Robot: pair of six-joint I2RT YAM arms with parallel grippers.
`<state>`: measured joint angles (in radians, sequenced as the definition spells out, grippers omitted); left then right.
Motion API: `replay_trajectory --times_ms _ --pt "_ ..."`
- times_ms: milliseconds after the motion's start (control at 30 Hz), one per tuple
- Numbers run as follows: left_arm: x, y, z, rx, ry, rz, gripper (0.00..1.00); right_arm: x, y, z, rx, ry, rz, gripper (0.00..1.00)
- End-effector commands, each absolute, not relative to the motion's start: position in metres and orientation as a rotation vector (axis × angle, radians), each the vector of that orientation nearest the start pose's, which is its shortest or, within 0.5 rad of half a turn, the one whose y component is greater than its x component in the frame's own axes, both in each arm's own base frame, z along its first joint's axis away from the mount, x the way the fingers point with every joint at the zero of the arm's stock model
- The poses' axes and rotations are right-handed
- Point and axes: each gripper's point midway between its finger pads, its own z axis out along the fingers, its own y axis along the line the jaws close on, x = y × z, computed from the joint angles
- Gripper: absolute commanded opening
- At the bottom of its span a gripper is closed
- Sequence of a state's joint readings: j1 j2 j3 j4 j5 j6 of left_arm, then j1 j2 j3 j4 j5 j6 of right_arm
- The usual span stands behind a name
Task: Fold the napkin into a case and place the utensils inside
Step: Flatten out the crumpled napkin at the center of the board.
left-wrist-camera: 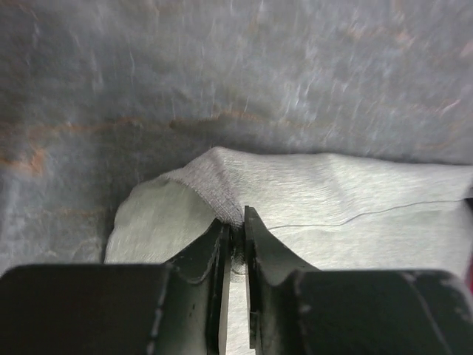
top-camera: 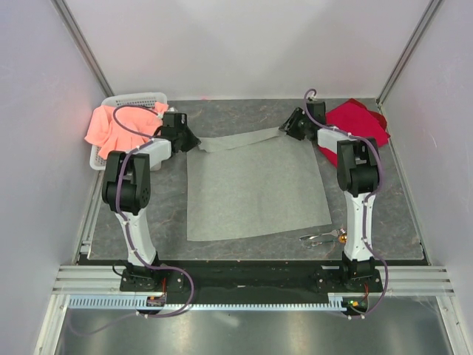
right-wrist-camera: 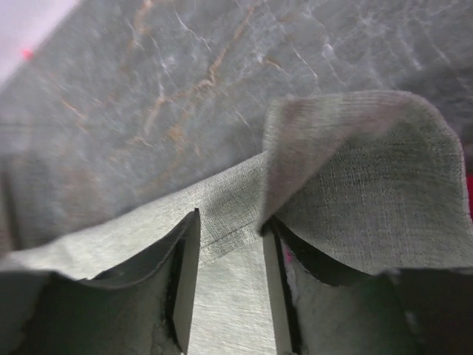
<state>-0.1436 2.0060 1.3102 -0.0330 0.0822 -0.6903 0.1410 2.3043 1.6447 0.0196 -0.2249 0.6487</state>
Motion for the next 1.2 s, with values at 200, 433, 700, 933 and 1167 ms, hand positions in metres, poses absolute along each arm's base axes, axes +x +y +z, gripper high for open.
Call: replay_trajectory --times_ms 200,433,700,933,1167 --pt "0.597 -0.093 0.114 -0.809 1.950 -0.815 0.42 0.664 0.169 0.125 0.676 1.741 1.304 0.64" --pt "0.580 -0.099 0.149 -0.649 2.054 -0.741 0.57 0.647 0.158 0.129 0.469 2.005 1.055 0.74" --pt "0.487 -0.155 0.171 -0.412 2.154 -0.642 0.51 0.523 0.096 0.108 0.386 2.377 0.384 0.86" --pt "0.390 -0.228 0.131 -0.215 2.272 -0.538 0.50 0.424 0.082 0.094 0.321 2.503 0.316 0.98" --pt "0.342 -0.235 0.064 -0.195 2.440 -0.466 0.50 0.353 0.112 0.061 0.141 2.550 0.311 0.89"
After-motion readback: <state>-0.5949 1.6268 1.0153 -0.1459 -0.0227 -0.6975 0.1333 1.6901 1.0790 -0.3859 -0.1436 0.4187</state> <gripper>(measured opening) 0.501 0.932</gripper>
